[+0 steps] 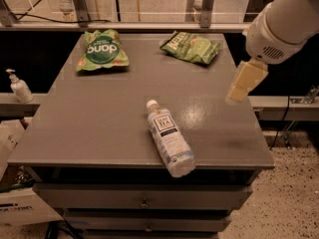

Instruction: Move green jalapeno chip bag near blue plastic bottle

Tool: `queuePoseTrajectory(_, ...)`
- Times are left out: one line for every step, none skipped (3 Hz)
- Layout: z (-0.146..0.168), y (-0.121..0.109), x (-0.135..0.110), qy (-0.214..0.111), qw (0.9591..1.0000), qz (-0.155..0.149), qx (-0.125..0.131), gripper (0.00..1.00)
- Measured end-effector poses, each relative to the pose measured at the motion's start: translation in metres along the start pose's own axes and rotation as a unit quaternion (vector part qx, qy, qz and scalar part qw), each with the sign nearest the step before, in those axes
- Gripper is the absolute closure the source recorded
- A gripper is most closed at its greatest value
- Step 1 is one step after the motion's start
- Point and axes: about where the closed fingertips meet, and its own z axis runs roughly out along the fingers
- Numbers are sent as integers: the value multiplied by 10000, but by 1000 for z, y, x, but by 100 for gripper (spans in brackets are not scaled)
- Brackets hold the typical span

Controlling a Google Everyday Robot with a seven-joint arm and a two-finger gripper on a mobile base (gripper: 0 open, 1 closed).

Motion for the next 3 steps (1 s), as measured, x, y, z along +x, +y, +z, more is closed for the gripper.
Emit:
queuePoseTrajectory(39,-40,-13,-83,9995,268,142,0)
queuePoseTrajectory(71,-81,-21,-170,9975,656,181,0)
queuePoseTrajectory(100,-124,-22,-456,9920,1172,108,0)
